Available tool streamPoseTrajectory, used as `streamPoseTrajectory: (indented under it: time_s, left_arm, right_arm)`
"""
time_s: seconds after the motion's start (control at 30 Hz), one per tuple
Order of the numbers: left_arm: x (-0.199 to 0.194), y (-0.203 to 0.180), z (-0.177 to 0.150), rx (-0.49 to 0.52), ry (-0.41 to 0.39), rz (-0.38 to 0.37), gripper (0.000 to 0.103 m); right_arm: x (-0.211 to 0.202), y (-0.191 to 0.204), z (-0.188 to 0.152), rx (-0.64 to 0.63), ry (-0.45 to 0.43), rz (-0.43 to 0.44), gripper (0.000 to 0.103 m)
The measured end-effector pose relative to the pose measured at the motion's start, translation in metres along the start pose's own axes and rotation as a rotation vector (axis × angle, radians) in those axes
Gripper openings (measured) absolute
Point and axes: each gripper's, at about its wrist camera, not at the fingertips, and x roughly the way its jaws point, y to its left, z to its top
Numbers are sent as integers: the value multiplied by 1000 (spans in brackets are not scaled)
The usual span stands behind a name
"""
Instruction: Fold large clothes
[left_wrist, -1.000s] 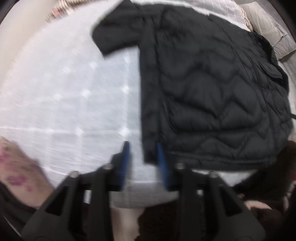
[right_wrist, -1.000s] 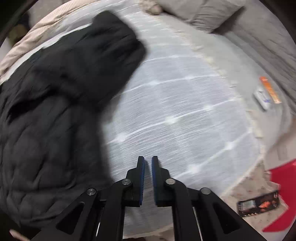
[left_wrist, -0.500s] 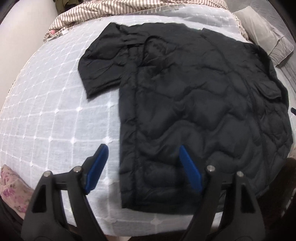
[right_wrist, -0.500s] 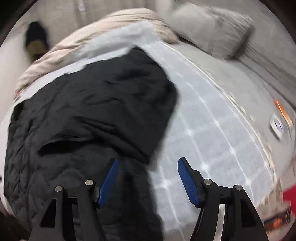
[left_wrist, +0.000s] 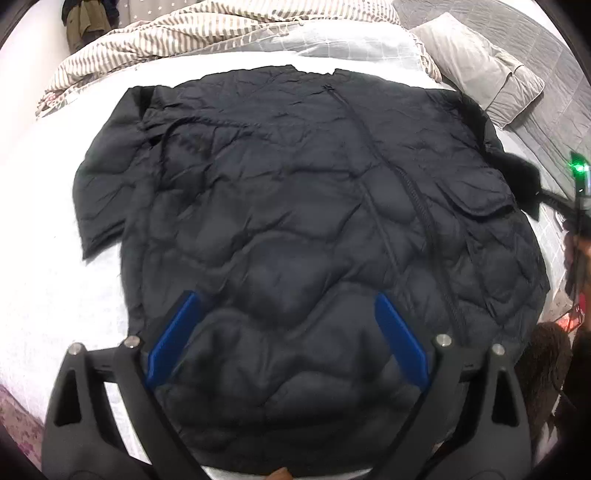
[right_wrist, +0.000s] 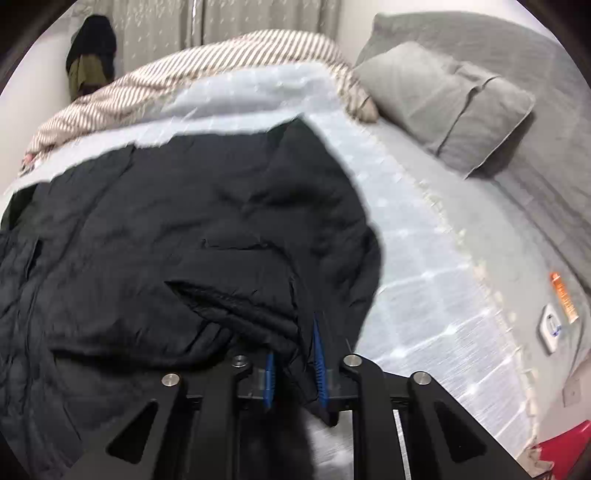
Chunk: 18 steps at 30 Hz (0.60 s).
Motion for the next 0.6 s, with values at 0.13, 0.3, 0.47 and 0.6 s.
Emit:
streamPoseTrajectory:
  time_s: [0.13, 0.3, 0.47, 0.6]
  left_arm:
    - [1, -6, 9, 0, -36, -13, 95]
    - [-2, -7, 19, -19, -94, -29, 95]
    - [0, -4, 29, -55, -119, -14, 95]
    - [5, -4, 37, -64, -122, 2, 95]
  right_arm:
    - [-10, -30, 24, 21, -62, -64, 12]
    - [-3, -83, 60, 87, -80, -160, 10]
    - [11, -144, 94, 168, -85, -260, 9]
    - [33, -193, 118, 245, -67, -324, 8]
